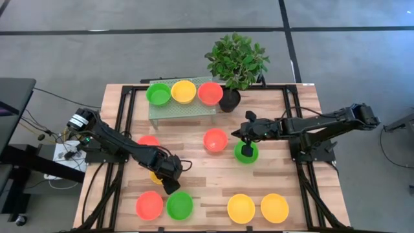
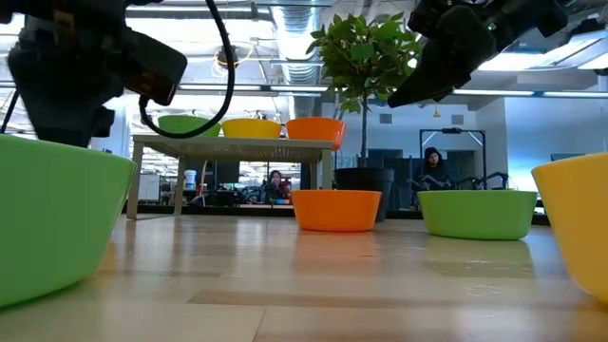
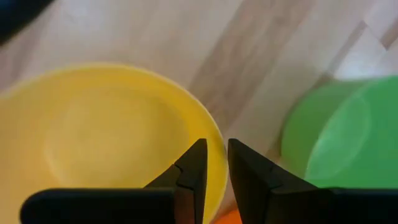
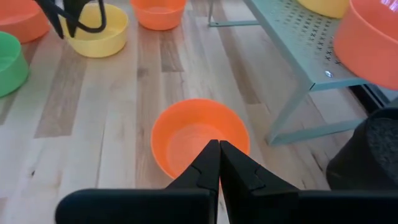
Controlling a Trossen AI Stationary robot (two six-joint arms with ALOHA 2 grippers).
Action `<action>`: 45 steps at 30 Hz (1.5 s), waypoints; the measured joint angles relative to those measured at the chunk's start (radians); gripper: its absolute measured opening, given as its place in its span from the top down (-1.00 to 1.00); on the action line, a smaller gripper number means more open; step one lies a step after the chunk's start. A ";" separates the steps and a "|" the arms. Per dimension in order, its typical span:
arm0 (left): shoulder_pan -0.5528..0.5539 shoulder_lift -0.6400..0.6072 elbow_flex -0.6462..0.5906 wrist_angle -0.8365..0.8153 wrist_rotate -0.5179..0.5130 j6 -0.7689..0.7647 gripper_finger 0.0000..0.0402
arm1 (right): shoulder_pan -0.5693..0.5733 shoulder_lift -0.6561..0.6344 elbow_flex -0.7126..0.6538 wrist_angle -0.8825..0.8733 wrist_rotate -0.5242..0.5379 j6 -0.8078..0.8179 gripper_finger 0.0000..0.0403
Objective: Pick & Place Mini bowls
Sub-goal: Stack the yellow bowl on top of the yellow bowl on the shelf
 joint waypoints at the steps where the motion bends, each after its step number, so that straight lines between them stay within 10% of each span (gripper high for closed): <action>1: -0.002 0.000 -0.004 0.006 -0.022 0.000 0.68 | 0.000 0.000 0.000 0.000 0.000 0.000 0.98; 15: -0.006 -0.001 0.030 0.020 -0.138 0.095 0.97 | 0.003 0.000 0.000 0.001 -0.045 0.002 0.98; 28: 0.084 -0.001 0.398 -0.083 -0.362 0.826 0.98 | 0.002 0.000 0.000 0.055 -0.044 0.000 0.99; 45: 0.423 -0.045 0.540 -0.170 -0.442 1.248 0.98 | 0.003 0.006 0.001 0.023 -0.045 0.044 0.99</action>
